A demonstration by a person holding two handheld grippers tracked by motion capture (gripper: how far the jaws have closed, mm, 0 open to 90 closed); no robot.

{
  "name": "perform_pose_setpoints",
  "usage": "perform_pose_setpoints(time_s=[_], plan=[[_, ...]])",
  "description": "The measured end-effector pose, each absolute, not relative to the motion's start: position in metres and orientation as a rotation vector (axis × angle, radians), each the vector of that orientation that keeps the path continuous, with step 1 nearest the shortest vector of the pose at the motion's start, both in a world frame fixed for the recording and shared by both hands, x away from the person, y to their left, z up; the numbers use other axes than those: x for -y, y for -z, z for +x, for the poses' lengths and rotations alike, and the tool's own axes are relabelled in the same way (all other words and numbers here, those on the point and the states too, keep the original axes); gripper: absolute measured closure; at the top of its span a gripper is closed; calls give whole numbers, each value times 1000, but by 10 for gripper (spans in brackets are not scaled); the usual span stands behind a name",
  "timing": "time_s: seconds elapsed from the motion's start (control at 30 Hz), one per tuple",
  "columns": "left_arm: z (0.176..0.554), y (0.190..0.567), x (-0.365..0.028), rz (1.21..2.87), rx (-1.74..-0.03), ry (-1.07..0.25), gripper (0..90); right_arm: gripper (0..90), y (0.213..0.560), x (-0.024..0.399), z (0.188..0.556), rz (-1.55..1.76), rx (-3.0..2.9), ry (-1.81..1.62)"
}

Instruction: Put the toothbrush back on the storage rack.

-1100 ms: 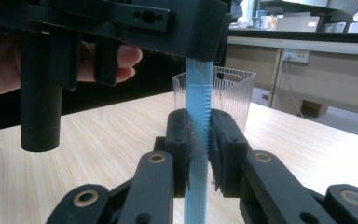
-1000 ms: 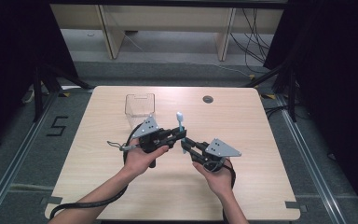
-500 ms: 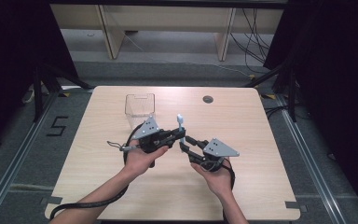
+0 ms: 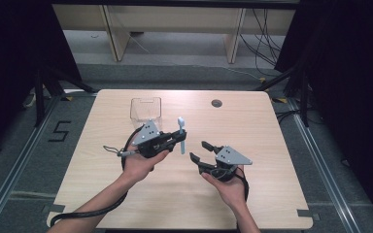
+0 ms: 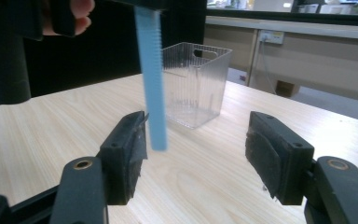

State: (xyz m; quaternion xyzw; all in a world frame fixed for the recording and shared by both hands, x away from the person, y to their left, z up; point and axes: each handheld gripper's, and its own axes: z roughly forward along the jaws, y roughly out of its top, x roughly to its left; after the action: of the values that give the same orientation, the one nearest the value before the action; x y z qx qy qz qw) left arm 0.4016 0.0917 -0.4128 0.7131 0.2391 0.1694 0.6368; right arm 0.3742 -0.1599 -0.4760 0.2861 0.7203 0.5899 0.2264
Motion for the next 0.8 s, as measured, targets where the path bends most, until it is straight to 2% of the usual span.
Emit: perform_pose_setpoints(time_s=[0.8], plan=[[404,413,-142,1615,-623,-486,836,354,486,188,365,857,-1910,-1555]])
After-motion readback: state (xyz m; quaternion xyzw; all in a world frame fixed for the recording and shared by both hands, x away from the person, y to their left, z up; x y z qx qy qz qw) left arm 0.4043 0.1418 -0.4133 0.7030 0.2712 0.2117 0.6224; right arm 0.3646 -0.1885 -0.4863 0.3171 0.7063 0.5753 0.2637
